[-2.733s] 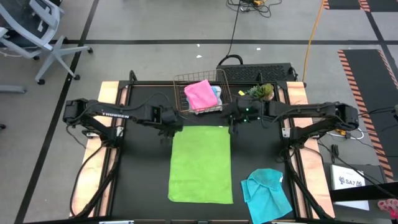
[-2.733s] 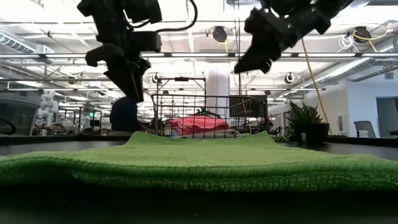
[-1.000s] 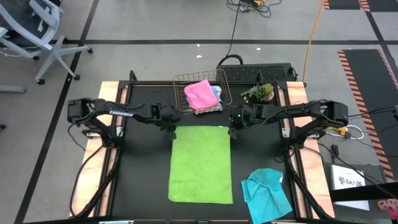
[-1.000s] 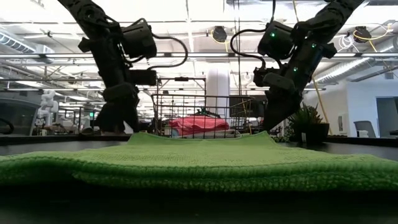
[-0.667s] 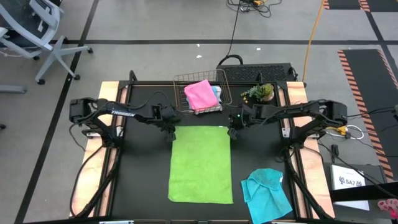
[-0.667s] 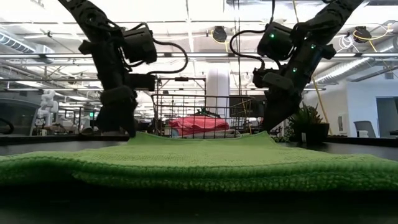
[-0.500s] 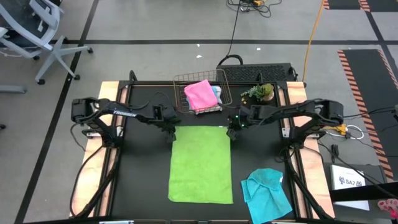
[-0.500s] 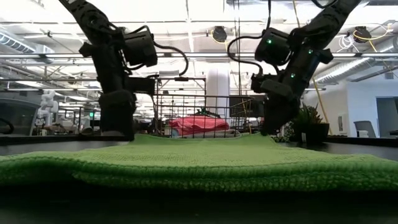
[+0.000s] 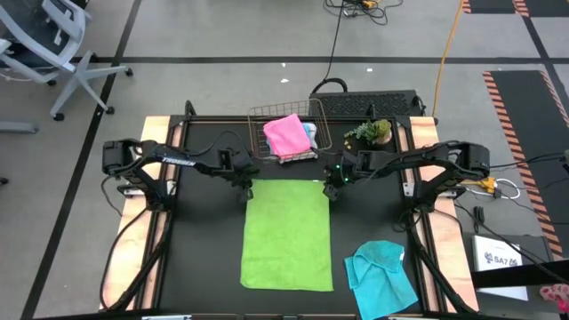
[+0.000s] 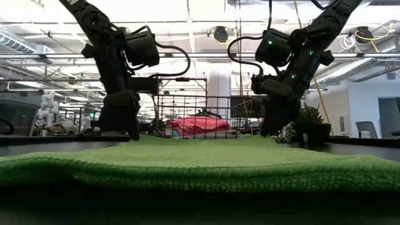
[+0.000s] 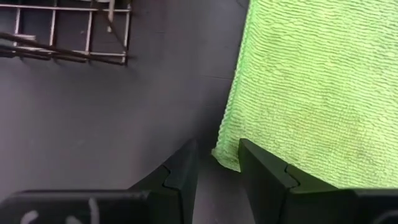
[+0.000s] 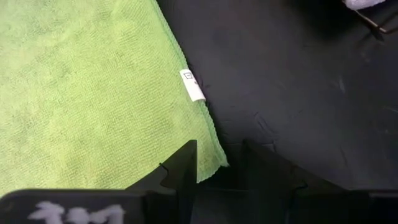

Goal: Fold microfiber towels
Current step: Fold the green microfiber cloth

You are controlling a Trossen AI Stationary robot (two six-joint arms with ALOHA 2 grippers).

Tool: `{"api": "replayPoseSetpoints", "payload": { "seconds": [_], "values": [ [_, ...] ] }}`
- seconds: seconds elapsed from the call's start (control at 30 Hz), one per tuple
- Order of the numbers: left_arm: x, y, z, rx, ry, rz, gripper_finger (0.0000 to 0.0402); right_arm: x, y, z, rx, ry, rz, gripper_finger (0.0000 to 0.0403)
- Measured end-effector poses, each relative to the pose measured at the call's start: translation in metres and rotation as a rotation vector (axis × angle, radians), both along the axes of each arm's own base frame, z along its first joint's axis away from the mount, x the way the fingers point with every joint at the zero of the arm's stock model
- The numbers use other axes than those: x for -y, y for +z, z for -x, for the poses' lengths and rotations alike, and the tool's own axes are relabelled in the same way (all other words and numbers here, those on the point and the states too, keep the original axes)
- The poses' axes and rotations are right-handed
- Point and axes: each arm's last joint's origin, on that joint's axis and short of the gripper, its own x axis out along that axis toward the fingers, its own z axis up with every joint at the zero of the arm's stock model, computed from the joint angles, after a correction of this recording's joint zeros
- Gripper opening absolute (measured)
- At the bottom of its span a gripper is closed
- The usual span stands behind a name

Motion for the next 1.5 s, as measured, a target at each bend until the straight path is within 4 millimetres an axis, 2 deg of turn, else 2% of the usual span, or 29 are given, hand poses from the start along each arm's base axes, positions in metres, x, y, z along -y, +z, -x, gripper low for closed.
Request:
{"api": "replayPoseSetpoints", "payload": {
  "seconds": [0.3, 0.47, 0.53, 0.6, 0.7, 1.07, 1.27, 1.5],
  "values": [
    [0.002, 0.000, 0.000, 0.016, -0.011, 0.061, 0.0120, -0.001, 0.000, 0.000, 0.006, -0.029, -0.019, 0.0109],
    [0.000, 0.000, 0.000, 0.015, 0.036, 0.056, 0.0109, -0.007, -0.009, -0.001, 0.003, -0.014, -0.026, 0.0055],
    [-0.001, 0.000, 0.000, 0.017, 0.057, 0.059, 0.0086, -0.011, -0.015, 0.001, 0.007, -0.026, -0.039, 0.0021],
    [-0.002, 0.000, 0.000, 0.018, 0.077, 0.065, 0.0053, -0.014, -0.020, 0.003, 0.018, -0.028, -0.046, 0.0007],
    [-0.003, 0.000, 0.001, 0.021, 0.104, 0.072, 0.0010, -0.016, -0.021, 0.004, 0.031, -0.044, -0.050, 0.0003],
    [-0.001, 0.001, 0.000, 0.034, 0.173, 0.103, 0.0004, -0.016, -0.006, 0.006, 0.092, -0.047, -0.015, 0.0001],
    [-0.002, 0.011, -0.009, 0.073, 0.161, 0.102, 0.0002, -0.013, 0.009, 0.011, 0.136, -0.070, 0.023, 0.0001],
    [0.004, 0.029, -0.018, 0.052, 0.136, 0.082, 0.0001, -0.021, 0.007, 0.015, 0.069, -0.055, -0.002, 0.0000]
  ]
}}
